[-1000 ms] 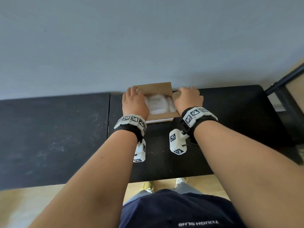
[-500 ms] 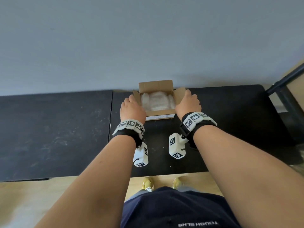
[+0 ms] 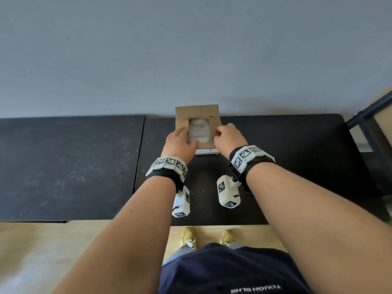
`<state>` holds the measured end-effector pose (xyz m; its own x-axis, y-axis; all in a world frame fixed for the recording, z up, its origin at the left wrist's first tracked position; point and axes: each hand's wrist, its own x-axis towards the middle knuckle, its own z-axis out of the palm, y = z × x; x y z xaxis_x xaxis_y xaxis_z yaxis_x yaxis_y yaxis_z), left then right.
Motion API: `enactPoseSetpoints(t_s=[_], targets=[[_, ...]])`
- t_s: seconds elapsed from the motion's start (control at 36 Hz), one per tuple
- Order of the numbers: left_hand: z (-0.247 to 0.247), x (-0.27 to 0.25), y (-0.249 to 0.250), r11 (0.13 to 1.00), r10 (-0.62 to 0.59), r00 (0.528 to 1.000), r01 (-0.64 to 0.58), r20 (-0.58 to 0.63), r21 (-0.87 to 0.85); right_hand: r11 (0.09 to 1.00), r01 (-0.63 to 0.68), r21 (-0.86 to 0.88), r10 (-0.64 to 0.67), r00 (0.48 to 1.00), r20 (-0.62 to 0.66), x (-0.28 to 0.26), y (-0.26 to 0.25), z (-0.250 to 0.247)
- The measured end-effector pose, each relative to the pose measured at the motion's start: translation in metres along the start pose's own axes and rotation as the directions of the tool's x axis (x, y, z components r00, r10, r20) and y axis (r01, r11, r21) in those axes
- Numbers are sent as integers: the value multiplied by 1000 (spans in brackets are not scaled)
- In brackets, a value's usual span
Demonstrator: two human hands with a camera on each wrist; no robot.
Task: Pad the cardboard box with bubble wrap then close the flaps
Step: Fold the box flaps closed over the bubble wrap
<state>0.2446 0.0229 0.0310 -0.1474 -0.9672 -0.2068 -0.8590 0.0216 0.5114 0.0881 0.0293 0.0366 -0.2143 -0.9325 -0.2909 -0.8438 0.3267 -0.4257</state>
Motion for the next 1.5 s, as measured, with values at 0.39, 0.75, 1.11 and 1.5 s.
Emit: enactPoseSetpoints(t_s=[0.39, 0.75, 1.11, 1.5], targets=[[-10, 1, -4, 994, 38, 991, -52, 128, 101, 933, 100, -345, -41, 984, 175, -3, -3, -1], [-26, 27, -8, 995, -101, 989, 100, 110, 8, 972, 54, -227, -39, 997, 69, 7, -11, -13], [-26, 53, -5, 941, 80, 996, -85, 31, 327, 948, 24, -319, -43, 998, -53, 32, -16, -7], [-40, 88, 6, 884, 16, 970, -128, 244, 451, 832, 177, -525, -83, 977, 198, 64, -42, -28]])
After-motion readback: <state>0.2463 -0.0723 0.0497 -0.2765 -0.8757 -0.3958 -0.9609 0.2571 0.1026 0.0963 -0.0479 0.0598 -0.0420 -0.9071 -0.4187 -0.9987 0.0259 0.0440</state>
